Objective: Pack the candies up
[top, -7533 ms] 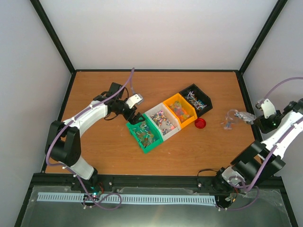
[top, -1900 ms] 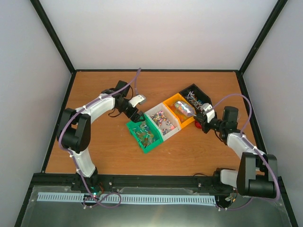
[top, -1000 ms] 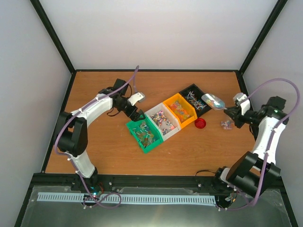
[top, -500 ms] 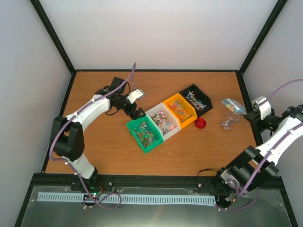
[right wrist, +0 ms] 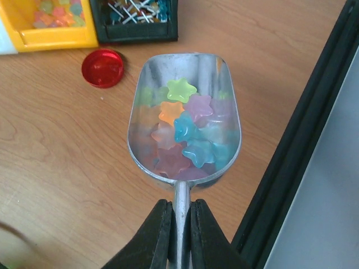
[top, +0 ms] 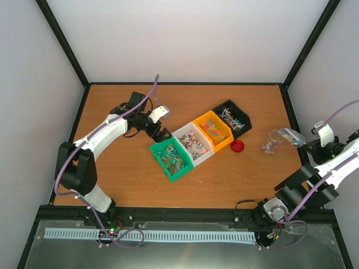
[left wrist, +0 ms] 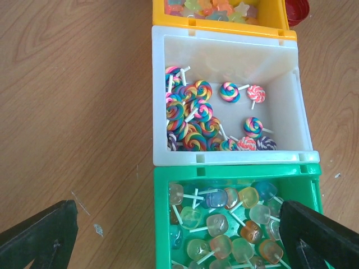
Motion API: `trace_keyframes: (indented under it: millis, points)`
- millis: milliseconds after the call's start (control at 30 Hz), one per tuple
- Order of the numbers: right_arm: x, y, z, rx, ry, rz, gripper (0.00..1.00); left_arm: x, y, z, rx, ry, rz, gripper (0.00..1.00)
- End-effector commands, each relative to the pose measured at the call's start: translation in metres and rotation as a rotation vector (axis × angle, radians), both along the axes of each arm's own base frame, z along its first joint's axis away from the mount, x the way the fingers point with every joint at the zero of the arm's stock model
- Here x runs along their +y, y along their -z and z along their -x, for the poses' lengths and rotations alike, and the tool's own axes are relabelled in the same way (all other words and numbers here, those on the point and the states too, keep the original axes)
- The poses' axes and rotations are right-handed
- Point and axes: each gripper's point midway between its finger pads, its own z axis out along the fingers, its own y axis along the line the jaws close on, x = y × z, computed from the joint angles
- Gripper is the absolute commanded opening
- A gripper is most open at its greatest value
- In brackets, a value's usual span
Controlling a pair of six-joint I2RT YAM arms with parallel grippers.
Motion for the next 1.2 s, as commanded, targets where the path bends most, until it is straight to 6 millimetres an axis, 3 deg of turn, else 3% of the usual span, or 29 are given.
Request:
trace_keyframes:
  millis: [0, 467, 1167]
  points:
    - [-0.017, 0.003, 0.001, 0.036, 0.036, 0.042, 0.03, -0.003, -0.015, -0.001, -0.033, 0.001, 0.041, 1.0]
    - [-0.019, 0.021, -0.007, 0.101, 0.038, 0.046, 0.03, -0.004, -0.017, -0.001, -0.037, 0.006, 0.052, 1.0]
    - [-0.012, 0.022, -0.017, 0.159, 0.013, 0.114, 0.03, -0.004, -0.014, 0.0, -0.028, 0.009, 0.054, 1.0]
